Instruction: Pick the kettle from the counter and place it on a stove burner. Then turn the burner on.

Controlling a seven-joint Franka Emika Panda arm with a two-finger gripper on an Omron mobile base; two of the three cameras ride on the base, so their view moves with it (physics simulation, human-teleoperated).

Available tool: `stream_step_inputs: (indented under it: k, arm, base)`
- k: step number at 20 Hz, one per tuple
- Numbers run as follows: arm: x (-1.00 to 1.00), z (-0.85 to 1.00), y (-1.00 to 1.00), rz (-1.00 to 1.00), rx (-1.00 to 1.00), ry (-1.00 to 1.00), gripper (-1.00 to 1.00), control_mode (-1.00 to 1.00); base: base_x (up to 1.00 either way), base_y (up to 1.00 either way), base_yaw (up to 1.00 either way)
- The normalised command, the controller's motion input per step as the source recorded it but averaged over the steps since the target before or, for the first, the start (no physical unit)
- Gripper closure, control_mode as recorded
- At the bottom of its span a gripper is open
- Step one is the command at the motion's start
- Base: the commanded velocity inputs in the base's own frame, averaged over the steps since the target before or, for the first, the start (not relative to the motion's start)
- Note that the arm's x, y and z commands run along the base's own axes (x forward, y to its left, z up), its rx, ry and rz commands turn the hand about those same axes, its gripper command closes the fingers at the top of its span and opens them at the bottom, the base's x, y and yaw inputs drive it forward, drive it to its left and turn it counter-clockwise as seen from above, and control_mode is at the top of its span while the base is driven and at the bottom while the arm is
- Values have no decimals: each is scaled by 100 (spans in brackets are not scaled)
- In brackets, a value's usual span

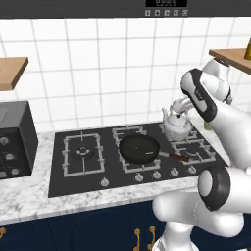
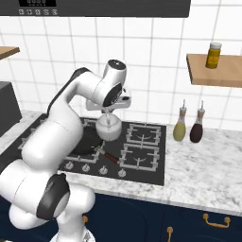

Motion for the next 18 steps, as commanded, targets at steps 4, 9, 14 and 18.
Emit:
stream_step_inputs:
  k: [4,9,14,18]
  arm:
    - [43,7,100,52,-6,1,100,-100]
    - [36,3,100,48,-9,6,100,-100]
    - [35,-1,100,30,-13,1,100,-100]
    - [25,-7,91,2,-14,0,100,-100]
  base:
    - [0,0,0]
    - [0,0,0]
    - [0,0,0]
    - [0,0,0]
